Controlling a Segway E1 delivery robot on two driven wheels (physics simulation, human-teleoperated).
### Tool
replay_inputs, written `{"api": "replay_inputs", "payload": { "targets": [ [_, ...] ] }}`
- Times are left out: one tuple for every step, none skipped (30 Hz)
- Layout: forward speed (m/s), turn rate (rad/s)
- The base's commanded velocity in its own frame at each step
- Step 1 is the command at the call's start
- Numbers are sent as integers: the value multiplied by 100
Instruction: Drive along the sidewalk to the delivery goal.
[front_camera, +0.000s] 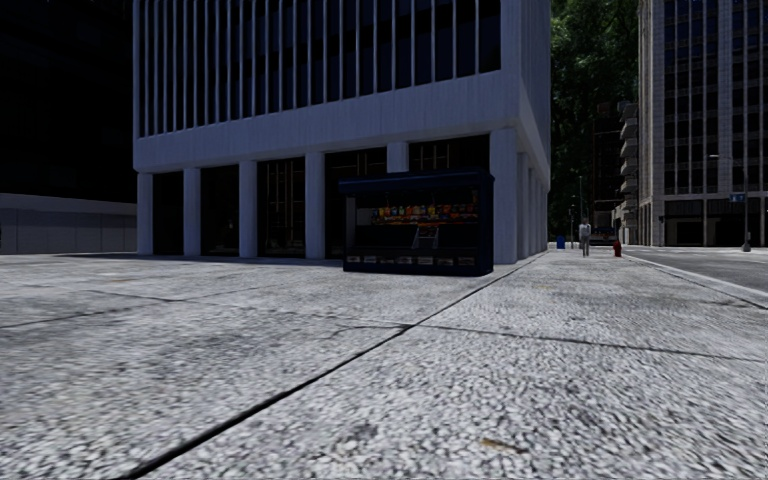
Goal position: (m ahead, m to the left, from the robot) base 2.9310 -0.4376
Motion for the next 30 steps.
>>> {"api": "replay_inputs", "payload": {
  "targets": [
    [139,0],
    [140,0],
    [140,0],
    [142,0],
    [157,0],
    [177,0],
    [177,0],
    [200,0],
    [200,-3],
    [200,-11],
    [200,-11],
    [200,-16],
    [200,-19],
    [200,-20],
    [200,-20],
    [200,-21],
    [200,-21],
    [200,-21],
    [200,-21],
    [200,-21],
    [200,-22],
    [200,-22],
    [200,-22],
    [199,-25],
    [197,-30],
    [197,-30],
    [195,-35],
    [194,-38],
    [194,-38],
    [189,-41]
  ]
}}
